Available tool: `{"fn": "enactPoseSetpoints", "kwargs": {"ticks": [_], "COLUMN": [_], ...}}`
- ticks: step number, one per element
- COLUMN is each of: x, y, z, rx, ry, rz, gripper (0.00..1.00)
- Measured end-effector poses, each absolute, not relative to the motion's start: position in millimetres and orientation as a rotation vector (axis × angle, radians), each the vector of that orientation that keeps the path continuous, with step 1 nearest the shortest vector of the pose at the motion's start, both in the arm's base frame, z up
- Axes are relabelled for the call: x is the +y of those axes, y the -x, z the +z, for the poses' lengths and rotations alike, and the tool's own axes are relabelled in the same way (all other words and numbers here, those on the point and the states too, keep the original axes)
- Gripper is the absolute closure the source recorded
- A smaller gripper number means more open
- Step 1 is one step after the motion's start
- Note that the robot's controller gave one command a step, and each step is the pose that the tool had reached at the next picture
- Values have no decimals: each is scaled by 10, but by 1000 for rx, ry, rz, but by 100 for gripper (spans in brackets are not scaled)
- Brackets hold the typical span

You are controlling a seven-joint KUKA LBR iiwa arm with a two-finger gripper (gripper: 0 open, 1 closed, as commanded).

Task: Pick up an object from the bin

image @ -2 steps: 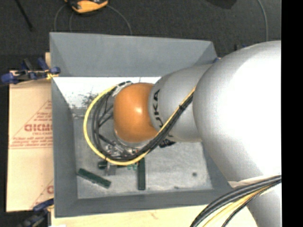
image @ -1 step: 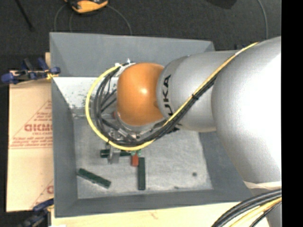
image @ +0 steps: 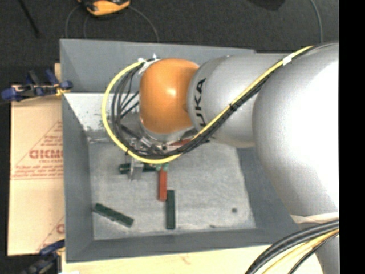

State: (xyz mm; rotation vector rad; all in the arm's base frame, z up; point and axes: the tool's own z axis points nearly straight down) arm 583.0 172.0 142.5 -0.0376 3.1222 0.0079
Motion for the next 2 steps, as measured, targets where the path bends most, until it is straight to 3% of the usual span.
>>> {"fn": "enactPoseSetpoints", "kwargs": {"ticks": [1, 2], "x": [1610, 1896], "y": [-5438, -5755], "z": [1613, 2084], "rx": [3154, 3139], "ry": [17, 58], "rz": [-3, -1], "gripper": [100, 100]}}
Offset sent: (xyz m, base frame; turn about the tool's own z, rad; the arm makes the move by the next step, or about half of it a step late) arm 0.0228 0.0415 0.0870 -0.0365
